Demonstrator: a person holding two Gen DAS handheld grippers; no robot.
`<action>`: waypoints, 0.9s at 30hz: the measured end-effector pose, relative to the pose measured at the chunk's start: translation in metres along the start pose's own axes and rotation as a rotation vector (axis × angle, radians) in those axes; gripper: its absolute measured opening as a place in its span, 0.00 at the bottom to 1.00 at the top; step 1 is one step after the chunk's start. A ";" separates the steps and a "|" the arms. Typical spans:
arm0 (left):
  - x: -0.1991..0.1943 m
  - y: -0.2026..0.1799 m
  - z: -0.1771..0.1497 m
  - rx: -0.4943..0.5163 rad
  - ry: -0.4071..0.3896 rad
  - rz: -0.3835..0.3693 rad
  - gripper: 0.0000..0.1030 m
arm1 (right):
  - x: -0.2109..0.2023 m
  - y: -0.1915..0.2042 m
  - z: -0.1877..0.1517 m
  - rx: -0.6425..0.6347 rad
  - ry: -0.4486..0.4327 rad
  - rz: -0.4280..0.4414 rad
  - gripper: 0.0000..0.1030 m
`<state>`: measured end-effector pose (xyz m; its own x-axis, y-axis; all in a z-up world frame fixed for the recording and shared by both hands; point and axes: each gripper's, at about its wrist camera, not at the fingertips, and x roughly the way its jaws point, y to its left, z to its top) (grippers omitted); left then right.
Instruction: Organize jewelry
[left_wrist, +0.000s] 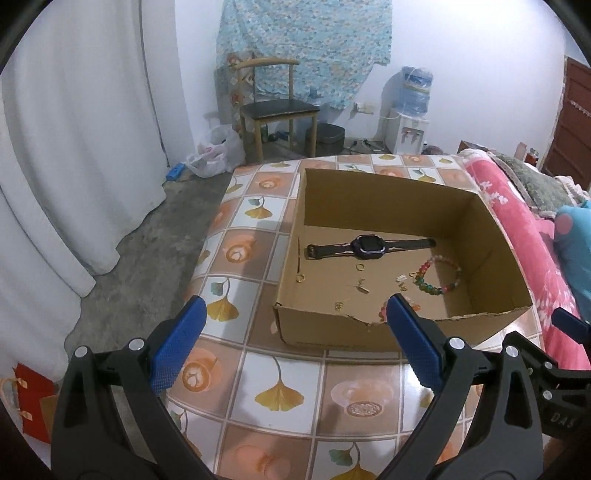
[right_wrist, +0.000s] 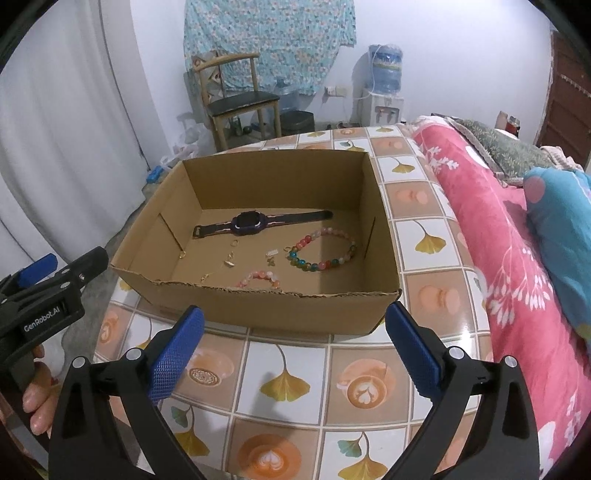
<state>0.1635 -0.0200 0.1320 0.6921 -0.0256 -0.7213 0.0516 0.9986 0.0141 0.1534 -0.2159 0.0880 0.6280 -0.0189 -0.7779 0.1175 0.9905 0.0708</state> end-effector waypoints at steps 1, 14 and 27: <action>0.000 -0.001 0.000 0.002 -0.001 0.004 0.92 | 0.001 0.000 0.000 0.000 0.002 0.000 0.93; 0.008 -0.014 -0.001 0.014 0.037 0.036 0.92 | 0.010 -0.007 -0.004 0.018 0.043 0.015 0.93; 0.012 -0.020 -0.006 0.018 0.074 0.031 0.92 | 0.015 -0.008 -0.006 0.019 0.068 0.021 0.93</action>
<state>0.1668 -0.0398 0.1190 0.6388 0.0099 -0.7693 0.0440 0.9978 0.0494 0.1569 -0.2228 0.0722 0.5765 0.0114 -0.8170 0.1199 0.9879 0.0984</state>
